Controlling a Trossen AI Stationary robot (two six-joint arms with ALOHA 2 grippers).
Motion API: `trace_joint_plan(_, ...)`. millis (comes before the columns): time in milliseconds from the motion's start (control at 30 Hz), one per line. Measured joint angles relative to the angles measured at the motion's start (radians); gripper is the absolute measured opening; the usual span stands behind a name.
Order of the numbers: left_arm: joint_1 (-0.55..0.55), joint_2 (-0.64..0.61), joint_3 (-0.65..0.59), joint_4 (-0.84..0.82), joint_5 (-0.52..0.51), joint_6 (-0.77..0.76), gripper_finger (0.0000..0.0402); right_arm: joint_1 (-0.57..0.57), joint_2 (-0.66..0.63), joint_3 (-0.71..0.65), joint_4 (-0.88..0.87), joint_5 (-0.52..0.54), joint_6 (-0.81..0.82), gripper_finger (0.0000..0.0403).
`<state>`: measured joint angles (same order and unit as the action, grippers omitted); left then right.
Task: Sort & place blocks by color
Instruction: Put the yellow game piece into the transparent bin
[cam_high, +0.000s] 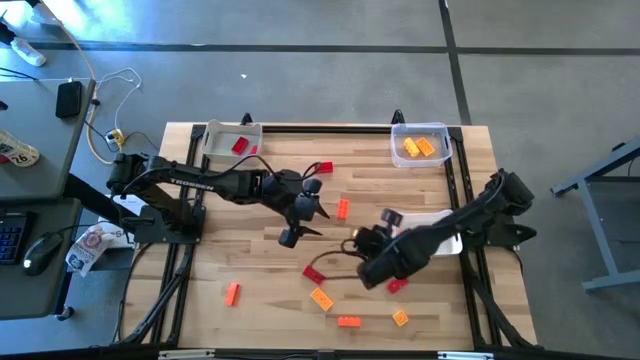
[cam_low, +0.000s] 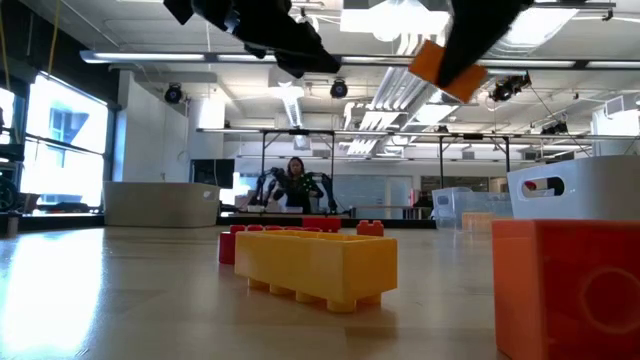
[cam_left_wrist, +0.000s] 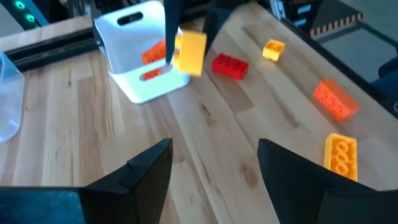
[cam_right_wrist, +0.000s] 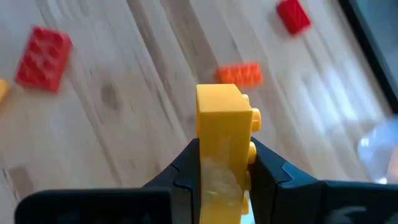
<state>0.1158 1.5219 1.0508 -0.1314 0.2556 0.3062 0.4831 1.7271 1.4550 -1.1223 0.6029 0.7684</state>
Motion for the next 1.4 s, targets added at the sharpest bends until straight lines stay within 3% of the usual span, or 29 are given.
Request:
trace_joint_plan(267,-0.002,0.000,0.000,0.022,-0.043,-0.029,0.0223,-0.100,0.000,0.066,0.024,0.049,-0.219,0.0066)
trace_joint_plan(533,0.000,0.000,0.000,-0.011,-0.253,-0.060,0.0223,-0.227,-0.001,0.139,-0.112,0.193,-0.253,0.0066)
trace_joint_plan(767,0.000,0.000,0.000,-0.094,-0.306,-0.061,0.0223,-0.412,-0.001,0.168,-0.249,0.242,-0.256,0.0066)
trace_joint_plan(1000,-0.011,0.000,0.000,-0.189,-0.304,-0.068,0.0223,-0.631,-0.001,0.168,-0.285,0.178,-0.347,0.0066)
trace_joint_plan(1400,-0.032,0.000,0.000,-0.224,-0.301,-0.071,0.0223,-1.038,-0.001,0.167,-0.287,-0.082,-0.525,0.0066)
